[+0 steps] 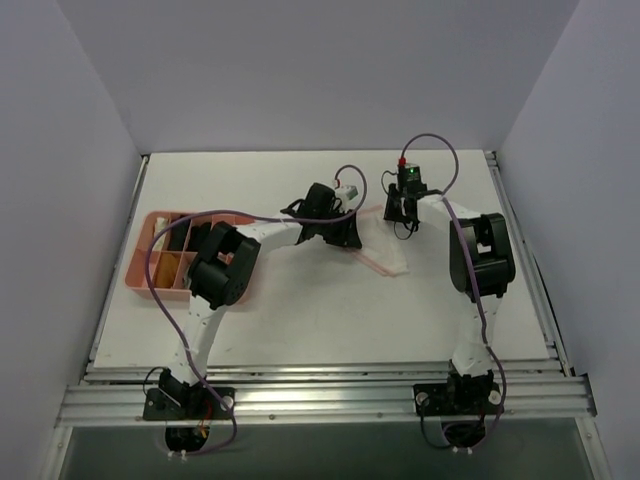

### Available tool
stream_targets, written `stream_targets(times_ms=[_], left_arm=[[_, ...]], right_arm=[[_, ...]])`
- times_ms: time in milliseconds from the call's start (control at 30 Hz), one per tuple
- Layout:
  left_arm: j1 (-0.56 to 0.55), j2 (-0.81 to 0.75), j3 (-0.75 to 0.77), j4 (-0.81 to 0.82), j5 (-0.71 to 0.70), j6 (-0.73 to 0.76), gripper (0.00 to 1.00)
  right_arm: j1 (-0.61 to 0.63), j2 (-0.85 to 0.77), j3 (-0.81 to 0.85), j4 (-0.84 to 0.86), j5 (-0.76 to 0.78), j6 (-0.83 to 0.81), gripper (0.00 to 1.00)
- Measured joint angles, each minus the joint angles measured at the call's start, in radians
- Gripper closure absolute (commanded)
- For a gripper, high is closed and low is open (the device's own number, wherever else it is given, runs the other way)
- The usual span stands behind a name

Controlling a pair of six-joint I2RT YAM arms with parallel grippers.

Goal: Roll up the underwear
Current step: Fold the underwear

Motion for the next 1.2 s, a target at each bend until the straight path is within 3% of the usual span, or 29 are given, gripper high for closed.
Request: stream_targets(times_ms=[467, 667, 867, 1200], left_arm=[[0.047, -0.026, -0.127, 0.199, 0.014, -0.070, 0.54], [0.051, -0.066, -0.192, 0.230, 0.037, -0.090, 0.47], [0.055, -0.124, -0.186, 0.143, 0.079, -0.100, 0.44], [0.102, -0.135, 0.028, -0.076, 0.002, -0.047, 0.49]], right_arm=[[-0.034, 0.010, 0.000, 0.029, -0.002, 0.005, 0.79], [-0.035, 0.006, -0.002, 0.029, -0.004, 0.008, 0.79], [-0.016, -0.093, -0.070, 0.005, 0.003, 0.026, 0.79], [0.169, -0.350, -0.300, 0.035, 0.008, 0.101, 0.80]])
